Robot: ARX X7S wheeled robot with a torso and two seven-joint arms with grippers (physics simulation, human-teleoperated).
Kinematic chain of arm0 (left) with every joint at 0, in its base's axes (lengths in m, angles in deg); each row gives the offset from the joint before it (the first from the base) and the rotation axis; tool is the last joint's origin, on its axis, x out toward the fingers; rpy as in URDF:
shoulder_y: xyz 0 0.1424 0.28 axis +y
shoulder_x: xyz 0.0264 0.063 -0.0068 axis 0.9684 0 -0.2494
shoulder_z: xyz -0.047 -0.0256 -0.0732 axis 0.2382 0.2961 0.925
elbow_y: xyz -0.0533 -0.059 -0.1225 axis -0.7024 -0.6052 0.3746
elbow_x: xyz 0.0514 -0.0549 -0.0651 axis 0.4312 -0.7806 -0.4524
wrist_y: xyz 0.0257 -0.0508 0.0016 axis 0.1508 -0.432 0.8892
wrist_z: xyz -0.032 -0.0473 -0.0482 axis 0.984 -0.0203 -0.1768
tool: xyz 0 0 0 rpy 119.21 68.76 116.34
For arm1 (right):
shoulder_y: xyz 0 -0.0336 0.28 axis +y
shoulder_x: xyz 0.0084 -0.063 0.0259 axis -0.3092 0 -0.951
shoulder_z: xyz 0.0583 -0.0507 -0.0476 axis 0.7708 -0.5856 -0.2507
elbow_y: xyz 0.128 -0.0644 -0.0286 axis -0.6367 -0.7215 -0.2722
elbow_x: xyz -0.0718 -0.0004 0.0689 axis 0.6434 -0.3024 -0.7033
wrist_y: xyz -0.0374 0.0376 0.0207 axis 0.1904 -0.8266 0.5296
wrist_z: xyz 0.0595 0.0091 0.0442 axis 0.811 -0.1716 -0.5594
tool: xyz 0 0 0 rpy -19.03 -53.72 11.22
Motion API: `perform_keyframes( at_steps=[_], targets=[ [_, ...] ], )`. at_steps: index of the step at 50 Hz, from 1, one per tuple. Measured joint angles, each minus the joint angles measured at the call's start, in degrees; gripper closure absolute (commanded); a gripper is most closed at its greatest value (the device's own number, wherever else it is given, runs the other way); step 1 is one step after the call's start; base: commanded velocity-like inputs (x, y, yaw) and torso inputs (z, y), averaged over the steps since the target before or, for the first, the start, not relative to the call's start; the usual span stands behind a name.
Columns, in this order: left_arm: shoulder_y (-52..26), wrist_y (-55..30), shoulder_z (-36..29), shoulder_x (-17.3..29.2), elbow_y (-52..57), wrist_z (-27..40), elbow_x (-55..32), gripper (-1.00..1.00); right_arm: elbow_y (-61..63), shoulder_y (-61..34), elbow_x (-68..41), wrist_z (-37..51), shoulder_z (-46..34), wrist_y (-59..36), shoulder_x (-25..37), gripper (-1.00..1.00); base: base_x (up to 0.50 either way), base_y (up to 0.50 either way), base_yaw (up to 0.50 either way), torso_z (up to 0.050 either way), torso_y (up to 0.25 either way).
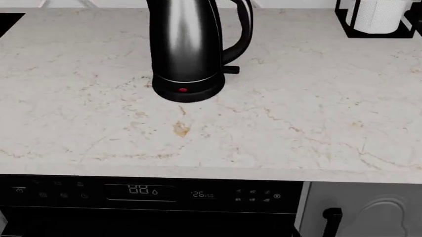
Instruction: Close the lid of the electric kettle.
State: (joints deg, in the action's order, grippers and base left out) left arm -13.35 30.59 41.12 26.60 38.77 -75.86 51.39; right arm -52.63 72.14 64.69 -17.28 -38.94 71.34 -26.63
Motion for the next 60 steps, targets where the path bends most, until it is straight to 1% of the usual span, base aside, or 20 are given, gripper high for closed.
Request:
perform_keyframes(
  at_steps=[14, 26, 35, 37, 40, 43, 50, 55, 60],
  targets=[
    [0.3, -19.0, 2.1, 5.2, 20.7, 2.2, -4.3, -1.00, 15.6, -1.0, -1.6, 1.0, 0.5, -16.9, 3.6, -1.00, 0.00, 0.00, 0.00, 0.000, 0.000],
    [-0.1, -32.1, 6.3, 8.5, 36.4, 4.4, -10.4, -1.00, 31.4, -1.8, -3.3, 2.1, 2.0, -30.8, 6.9, -1.00, 0.00, 0.00, 0.00, 0.000, 0.000],
    [-4.0, -43.3, 10.5, 11.0, 46.0, 7.1, -17.8, -1.00, 40.2, -5.0, -6.3, 2.0, 5.4, -40.8, 8.9, -1.00, 0.00, 0.00, 0.00, 0.000, 0.000],
    [-5.6, -45.3, 11.2, 12.3, 47.5, 8.5, -20.3, -1.00, 42.3, -6.6, -7.3, 1.9, 6.4, -43.9, 9.3, -1.00, 0.00, 0.00, 0.00, 0.000, 0.000],
    [-8.8, -47.4, 11.6, 15.7, 49.2, 12.7, -26.1, -1.00, 45.3, -9.3, -9.2, 1.9, 8.0, -48.8, 10.0, -1.00, 0.00, 0.00, 0.00, 0.000, 0.000],
    [-13.0, -49.3, 11.9, 19.5, 50.5, 17.6, -32.9, -1.00, 47.7, -12.5, -13.7, 4.0, 9.6, -53.1, 11.7, -1.00, 0.00, 0.00, 0.00, 0.000, 0.000],
    [-23.3, -53.0, 12.6, 26.9, 51.7, 27.6, -48.5, -1.00, 50.8, -22.1, -31.1, 13.3, 13.9, -62.4, 17.3, -1.00, 0.00, 0.00, 0.00, 0.000, 0.000],
    [-30.3, -54.8, 12.6, 30.6, 51.2, 33.1, -57.9, -1.00, 51.2, -28.4, -42.4, 18.6, 17.3, -68.5, 19.4, -1.00, 0.00, 0.00, 0.00, 0.000, 0.000],
    [-36.2, -56.2, 12.3, 33.3, 50.4, 37.4, -65.1, -1.00, 50.3, -35.2, -53.9, 25.0, 19.9, -74.4, 20.7, -1.00, 0.00, 0.00, 0.00, 0.000, 0.000]
  ],
)
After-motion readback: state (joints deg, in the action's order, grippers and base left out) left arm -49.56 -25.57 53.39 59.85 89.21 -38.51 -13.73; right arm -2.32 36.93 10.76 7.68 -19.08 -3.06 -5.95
